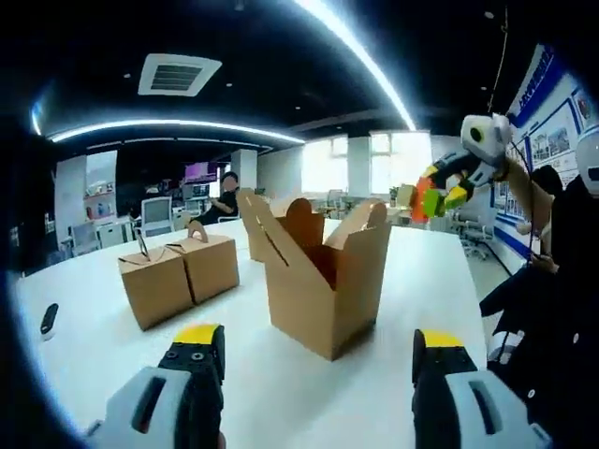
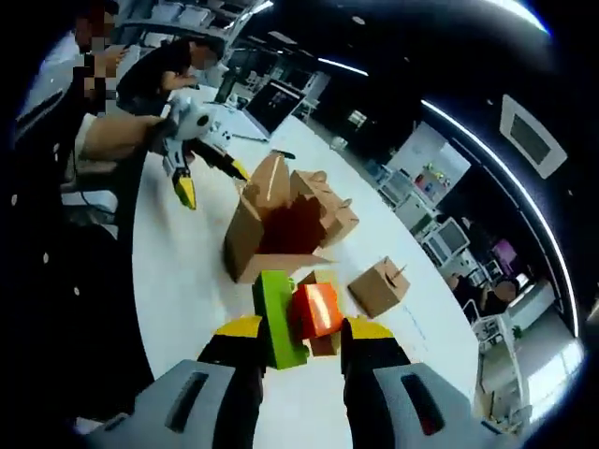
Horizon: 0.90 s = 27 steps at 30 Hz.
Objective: Pick up one paper box from the group, open the paper box, and remove the item inside
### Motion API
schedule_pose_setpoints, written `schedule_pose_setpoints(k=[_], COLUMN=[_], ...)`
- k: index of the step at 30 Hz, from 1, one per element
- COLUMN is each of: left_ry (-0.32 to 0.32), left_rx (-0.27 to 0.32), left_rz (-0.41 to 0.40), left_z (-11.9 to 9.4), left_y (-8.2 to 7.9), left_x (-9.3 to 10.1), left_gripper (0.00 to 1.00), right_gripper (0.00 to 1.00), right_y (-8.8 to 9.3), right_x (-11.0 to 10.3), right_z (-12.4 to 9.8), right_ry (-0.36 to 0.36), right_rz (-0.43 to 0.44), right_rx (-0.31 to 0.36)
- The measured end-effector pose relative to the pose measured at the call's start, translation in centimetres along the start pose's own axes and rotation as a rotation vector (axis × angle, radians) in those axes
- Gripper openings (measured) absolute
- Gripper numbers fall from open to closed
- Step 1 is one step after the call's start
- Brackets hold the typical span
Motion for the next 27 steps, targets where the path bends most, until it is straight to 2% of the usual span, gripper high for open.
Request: schedule_pose_setpoints(k=[1, 2, 3, 6, 12, 16, 27], left_ry=[0.000, 0.000, 0.002, 0.011, 0.040, 0.046, 0.051], left_rx=[0.003, 0.009, 0.012, 0.017, -0.004, -0.009, -0.020], left_rz=[0.000, 0.001, 0.001, -0.002, -0.015, -0.034, -0.058], left_z=[-0.1, -0.3, -0.3, -0.4, -0.4, -0.2, 0.1], left_y=[-0.1, -0.2, -0.2, -0.1, 1.2, 2.0, 2.7], left_x=[0.2, 0.5, 0.7, 1.2, 2.3, 2.5, 2.3], left_gripper=[0.82, 0.82, 0.82, 0.81, 0.81, 0.81, 0.81], right_gripper=[0.32, 0.32, 0.32, 0.32, 0.32, 0.32, 0.33], right_y=[0.7, 2.3, 3.2, 5.5, 8.1, 9.1, 8.9], right_x=[-0.3, -1.2, -1.7, -3.3, -4.8, -4.7, -4.6], right_z=[0.1, 0.4, 0.7, 1.5, 2.4, 2.7, 2.9], right_ry=[0.008, 0.017, 0.019, -0.011, -0.093, -0.126, -0.134], right_rz=[-0.006, -0.022, -0.020, 0.001, 0.059, 0.088, 0.087], right_rx=[-0.012, -0.049, -0.061, -0.099, -0.123, -0.126, -0.097])
Point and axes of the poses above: the point that each gripper's makers call its tool centre point, and the gripper's own axes: z roughly forward along the fingers, x roughly to its right, y roughly out of its underside, the point moved 1 cm from there along -z, roughly backward along the fingers, and after that the axes turned 2 degrees about x, right-handed, at the moved point
